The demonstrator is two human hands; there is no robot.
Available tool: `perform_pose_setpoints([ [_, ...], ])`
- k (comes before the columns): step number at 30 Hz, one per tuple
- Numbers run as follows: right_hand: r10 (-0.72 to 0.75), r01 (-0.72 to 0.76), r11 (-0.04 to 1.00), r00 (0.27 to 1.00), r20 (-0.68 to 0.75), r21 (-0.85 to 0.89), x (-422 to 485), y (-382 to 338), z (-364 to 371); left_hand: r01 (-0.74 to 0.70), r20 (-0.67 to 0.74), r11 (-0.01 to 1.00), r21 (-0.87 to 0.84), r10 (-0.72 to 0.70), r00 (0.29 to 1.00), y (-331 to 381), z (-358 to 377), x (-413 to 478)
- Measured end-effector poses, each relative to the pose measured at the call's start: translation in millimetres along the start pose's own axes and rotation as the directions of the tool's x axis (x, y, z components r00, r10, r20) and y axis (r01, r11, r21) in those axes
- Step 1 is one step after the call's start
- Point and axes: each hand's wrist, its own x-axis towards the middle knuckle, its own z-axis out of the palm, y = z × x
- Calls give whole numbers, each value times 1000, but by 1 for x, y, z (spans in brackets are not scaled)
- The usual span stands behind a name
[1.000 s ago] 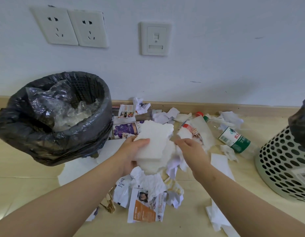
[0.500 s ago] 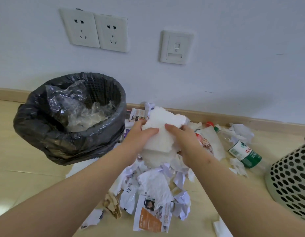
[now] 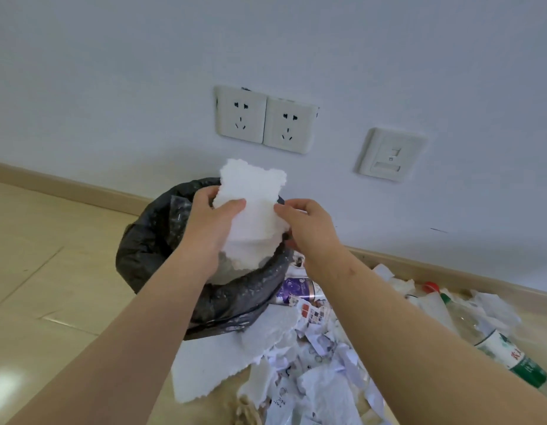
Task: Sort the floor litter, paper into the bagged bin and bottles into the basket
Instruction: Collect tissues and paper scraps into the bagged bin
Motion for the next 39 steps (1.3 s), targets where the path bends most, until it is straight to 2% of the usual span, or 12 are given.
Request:
perform_pose_setpoints([
  [8,108,-84,987,978,177,-138,21,7,55,48,-111,991,121,-34,993,-14,-36,30],
  [12,149,-124,983,969,197,-134,29,14,74,169,-109,978,122,-156,982,-20,-47,39],
  [16,173,-172,985,981,83,-24,36,22,72,280,-98,957,70,-273,957,-22,-54,43],
  [18,165,-166,986,986,25,16,40,23,68,258,-102,949,180,-243,965,-23,-57,44],
  [21,14,-39,962,995,-96,-269,45,27,60,89,-98,890,447,-50,994,-29,-63,46],
  [23,-83,44,852,995,-52,-522,45,30,58,-15,-76,741,672,88,993,-34,-64,47],
  [25,-146,137,633,988,56,-762,41,34,59,-53,-26,436,898,173,985,-40,-63,44],
  [27,-181,258,357,962,204,-898,35,40,65,-104,69,168,980,205,976,-47,-60,41],
  [29,-134,370,113,925,355,-922,34,47,67,-189,184,7,982,202,962,-51,-58,39],
  [32,49,418,-67,908,416,-906,39,58,65,-243,251,-127,962,50,967,-59,-59,42],
  [36,278,396,-172,898,341,-902,45,72,60,-282,227,-204,938,-255,940,-66,-57,46],
  [39,369,395,-214,880,300,-894,44,79,57,-309,203,-218,926,-402,893,-69,-54,50],
])
